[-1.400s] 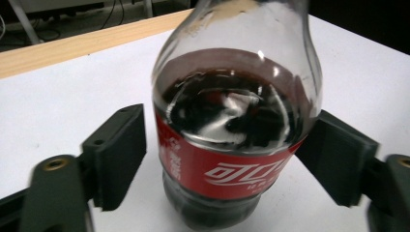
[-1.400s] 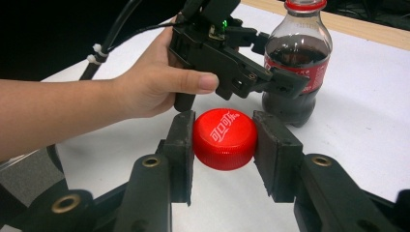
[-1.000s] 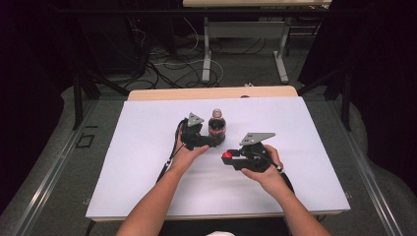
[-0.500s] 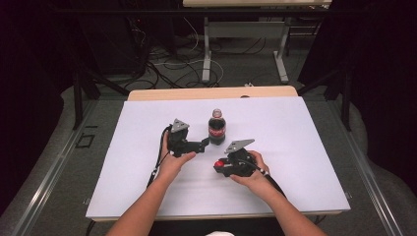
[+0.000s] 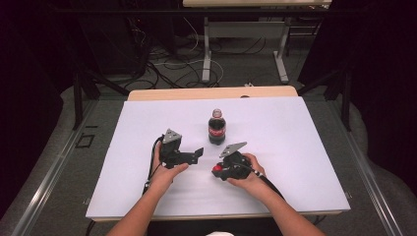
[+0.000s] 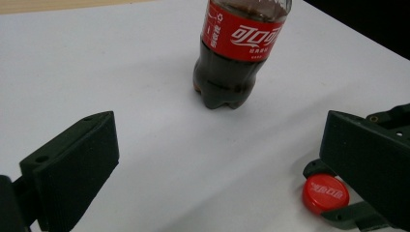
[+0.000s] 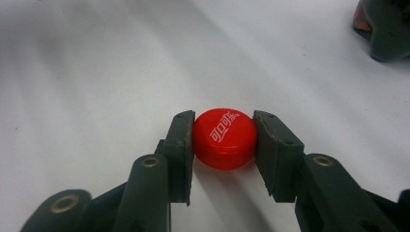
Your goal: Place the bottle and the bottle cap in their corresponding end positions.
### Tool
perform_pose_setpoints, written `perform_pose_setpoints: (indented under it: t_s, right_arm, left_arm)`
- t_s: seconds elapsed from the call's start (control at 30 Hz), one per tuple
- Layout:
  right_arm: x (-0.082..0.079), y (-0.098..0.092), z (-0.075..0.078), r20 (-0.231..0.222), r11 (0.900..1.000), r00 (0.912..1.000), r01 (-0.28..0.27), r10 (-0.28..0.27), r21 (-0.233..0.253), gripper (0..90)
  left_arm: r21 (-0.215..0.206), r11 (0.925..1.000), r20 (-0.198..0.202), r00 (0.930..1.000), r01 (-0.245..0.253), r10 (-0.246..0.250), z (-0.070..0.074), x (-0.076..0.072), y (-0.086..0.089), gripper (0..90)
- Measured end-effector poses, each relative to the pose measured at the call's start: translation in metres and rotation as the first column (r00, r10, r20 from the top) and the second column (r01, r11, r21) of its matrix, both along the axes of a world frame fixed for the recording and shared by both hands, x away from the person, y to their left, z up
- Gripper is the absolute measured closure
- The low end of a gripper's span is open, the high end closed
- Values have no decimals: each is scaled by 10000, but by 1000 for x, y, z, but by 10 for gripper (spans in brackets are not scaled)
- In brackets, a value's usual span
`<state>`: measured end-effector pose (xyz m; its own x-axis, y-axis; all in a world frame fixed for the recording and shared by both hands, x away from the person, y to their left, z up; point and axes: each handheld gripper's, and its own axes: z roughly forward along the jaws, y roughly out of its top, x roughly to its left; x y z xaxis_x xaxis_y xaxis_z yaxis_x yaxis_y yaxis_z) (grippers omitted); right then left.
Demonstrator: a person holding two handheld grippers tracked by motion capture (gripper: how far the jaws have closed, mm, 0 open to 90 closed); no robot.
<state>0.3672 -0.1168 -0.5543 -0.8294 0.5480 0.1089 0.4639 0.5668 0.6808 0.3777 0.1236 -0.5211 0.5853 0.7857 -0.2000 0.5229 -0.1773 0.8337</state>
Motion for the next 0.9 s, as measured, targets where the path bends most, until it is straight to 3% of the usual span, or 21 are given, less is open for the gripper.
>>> perform_pose_setpoints:
  t_s: [0.1,0.2,0.3,0.47,0.53,0.57,0.6,0.67,0.73,0.8,0.9]
  right_arm:
    - [1,-2,1,197,9999,9997,125,-126,35,480]
    - [1,-6,5,444,9987,9983,359,-376,367,418]
    - [0,-15,13,539,9968,9962,667,-690,449,374]
    - [1,-35,26,1088,9906,9868,1118,-1200,791,347]
    - [0,-45,31,1383,9823,9766,1496,-1646,1129,331]
    - [0,-50,35,1337,9781,9731,1728,-1877,1157,330]
    - [1,-57,37,1262,9684,9676,1993,-2187,1499,330]
    - [2,-71,43,994,9520,9573,2517,-2713,1742,310]
    - [3,-84,47,752,9319,9413,3109,-3291,1867,292]
    - [5,-97,49,822,9188,9282,3417,-3629,1974,248]
    - [7,-113,52,994,8947,9010,3966,-4223,2055,172]
  left_arm:
    - [-129,9999,-68,10000,-68,67,0,-1,4,7]
    - [-187,9997,-127,9998,-133,131,1,-2,10,7]
    - [-200,9995,-177,9995,-261,258,3,-3,16,7]
    - [-142,9989,-60,9990,-440,439,7,-5,28,7]
    - [-179,9984,-17,9986,-537,537,8,-7,31,7]
    - [-109,9986,-93,9986,-517,516,9,-8,35,7]
    - [-48,9985,-58,9985,-553,553,10,-9,37,7]
    - [-71,9978,14,9978,-665,665,11,-11,41,7]
    - [-24,9978,-27,9978,-669,669,13,-12,46,7]
    - [77,9975,-60,9975,-701,702,14,-15,51,7]
    - [114,9964,46,9964,-844,844,14,-17,58,7]
